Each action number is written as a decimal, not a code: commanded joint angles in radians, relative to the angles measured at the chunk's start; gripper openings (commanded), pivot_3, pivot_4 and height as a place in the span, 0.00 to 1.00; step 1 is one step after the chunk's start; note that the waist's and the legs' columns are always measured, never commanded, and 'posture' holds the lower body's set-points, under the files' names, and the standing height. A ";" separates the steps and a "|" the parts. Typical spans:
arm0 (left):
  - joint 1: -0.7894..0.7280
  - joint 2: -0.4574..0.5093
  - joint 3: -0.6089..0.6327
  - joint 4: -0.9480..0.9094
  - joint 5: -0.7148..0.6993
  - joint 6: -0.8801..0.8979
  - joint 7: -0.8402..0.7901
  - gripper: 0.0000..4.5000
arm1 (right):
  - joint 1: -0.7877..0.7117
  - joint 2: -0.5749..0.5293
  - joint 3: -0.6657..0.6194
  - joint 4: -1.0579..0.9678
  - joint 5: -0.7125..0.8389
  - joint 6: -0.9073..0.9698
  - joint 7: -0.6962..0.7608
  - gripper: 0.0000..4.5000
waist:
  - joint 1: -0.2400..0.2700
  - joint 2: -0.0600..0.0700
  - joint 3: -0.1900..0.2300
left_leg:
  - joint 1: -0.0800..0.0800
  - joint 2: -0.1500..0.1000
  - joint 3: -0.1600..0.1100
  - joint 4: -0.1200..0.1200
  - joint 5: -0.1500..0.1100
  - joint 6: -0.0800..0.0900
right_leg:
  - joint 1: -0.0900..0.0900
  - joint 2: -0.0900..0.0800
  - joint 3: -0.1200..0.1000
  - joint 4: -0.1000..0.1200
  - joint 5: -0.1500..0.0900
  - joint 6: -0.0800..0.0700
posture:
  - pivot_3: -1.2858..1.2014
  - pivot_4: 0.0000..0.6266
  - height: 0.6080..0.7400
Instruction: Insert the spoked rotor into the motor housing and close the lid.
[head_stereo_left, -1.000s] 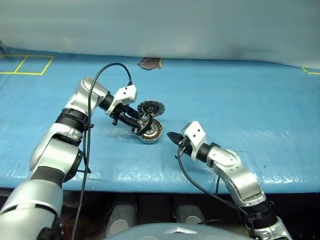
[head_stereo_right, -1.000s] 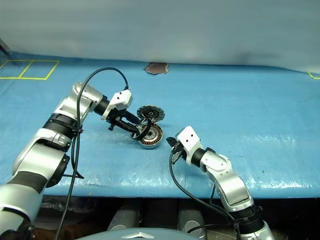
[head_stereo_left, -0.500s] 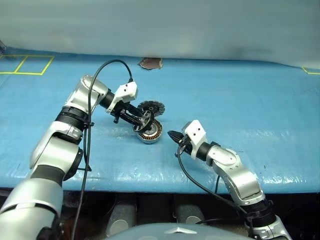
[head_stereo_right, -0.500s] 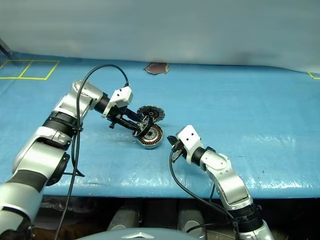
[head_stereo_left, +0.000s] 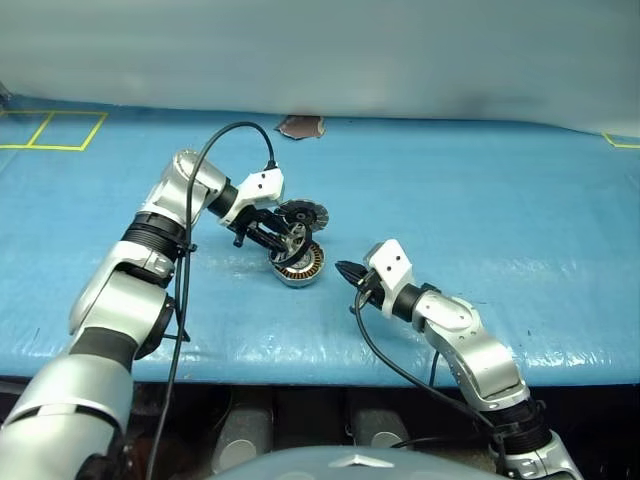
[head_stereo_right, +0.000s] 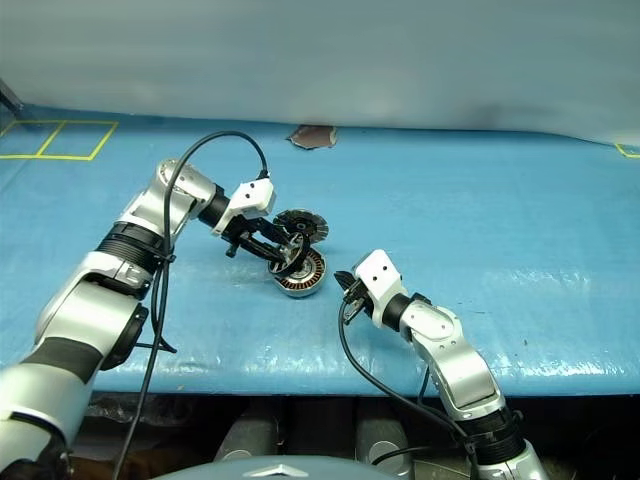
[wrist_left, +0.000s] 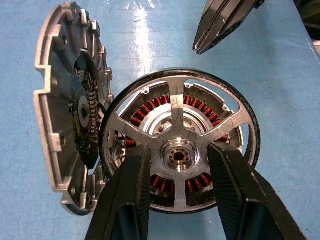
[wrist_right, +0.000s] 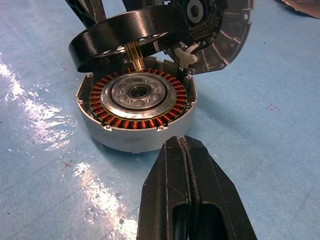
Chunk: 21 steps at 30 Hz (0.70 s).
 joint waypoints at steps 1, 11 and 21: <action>-0.032 -0.005 0.029 0.002 -0.006 0.003 -0.001 0.33 | -0.007 0.004 -0.015 -0.025 -0.002 -0.027 -0.004 0.00 | 0.000 0.000 0.000 | 0.000 0.000 0.000 0.000 0.000 0.000 | 0.000 0.000 0.000 0.000 0.000 0.000 | 0.52 0.24 1.00; -0.029 -0.005 0.035 0.009 0.002 -0.022 0.015 0.66 | -0.002 0.005 -0.018 -0.026 -0.004 -0.025 -0.009 0.00 | 0.000 0.000 0.000 | 0.000 0.000 0.000 0.000 0.000 0.000 | 0.000 0.000 0.000 0.000 0.000 0.000 | 0.52 0.24 1.00; -0.026 -0.014 0.099 -0.002 -0.047 0.010 0.012 0.66 | -0.003 0.006 -0.019 -0.026 0.000 -0.020 -0.006 0.00 | 0.000 0.000 0.000 | 0.000 0.000 0.000 0.000 0.000 0.000 | 0.000 0.000 0.000 0.000 0.000 0.000 | 0.52 0.24 1.00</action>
